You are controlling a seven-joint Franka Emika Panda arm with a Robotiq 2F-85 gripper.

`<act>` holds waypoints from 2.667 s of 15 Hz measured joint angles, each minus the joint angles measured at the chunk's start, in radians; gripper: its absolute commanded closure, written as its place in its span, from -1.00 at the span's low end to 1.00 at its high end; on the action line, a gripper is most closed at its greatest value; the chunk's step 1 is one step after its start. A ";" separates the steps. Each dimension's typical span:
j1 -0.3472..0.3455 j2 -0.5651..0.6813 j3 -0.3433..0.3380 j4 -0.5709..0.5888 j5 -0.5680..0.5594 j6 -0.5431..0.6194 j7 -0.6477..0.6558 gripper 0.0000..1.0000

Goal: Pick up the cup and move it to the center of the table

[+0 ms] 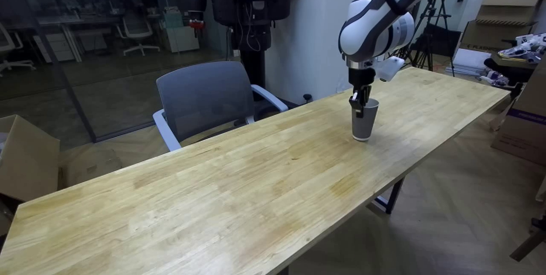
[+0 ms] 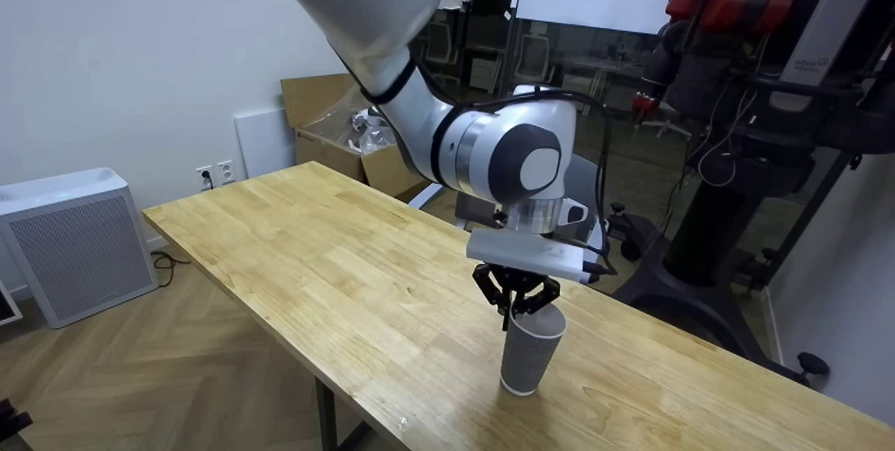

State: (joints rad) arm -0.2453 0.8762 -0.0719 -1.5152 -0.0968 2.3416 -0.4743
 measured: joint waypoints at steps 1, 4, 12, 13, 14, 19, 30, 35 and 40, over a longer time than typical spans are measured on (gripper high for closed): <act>0.004 0.000 -0.002 0.002 -0.011 -0.003 0.003 0.99; 0.028 -0.001 -0.011 0.019 -0.062 -0.023 0.010 0.99; 0.136 0.002 -0.010 0.150 -0.116 -0.046 0.105 0.99; 0.142 0.004 -0.005 0.169 -0.107 -0.058 0.131 0.99; 0.144 0.007 0.001 0.186 -0.095 -0.073 0.151 0.99; 0.129 0.028 0.016 0.251 0.001 -0.194 0.200 0.99; 0.048 0.147 0.074 0.373 0.125 -0.294 0.194 0.99; 0.057 0.208 0.065 0.422 0.115 -0.294 0.200 0.99; 0.079 0.232 0.043 0.462 0.091 -0.295 0.225 0.43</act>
State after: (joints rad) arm -0.1660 1.1084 -0.0291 -1.0528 -0.0063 2.0462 -0.2493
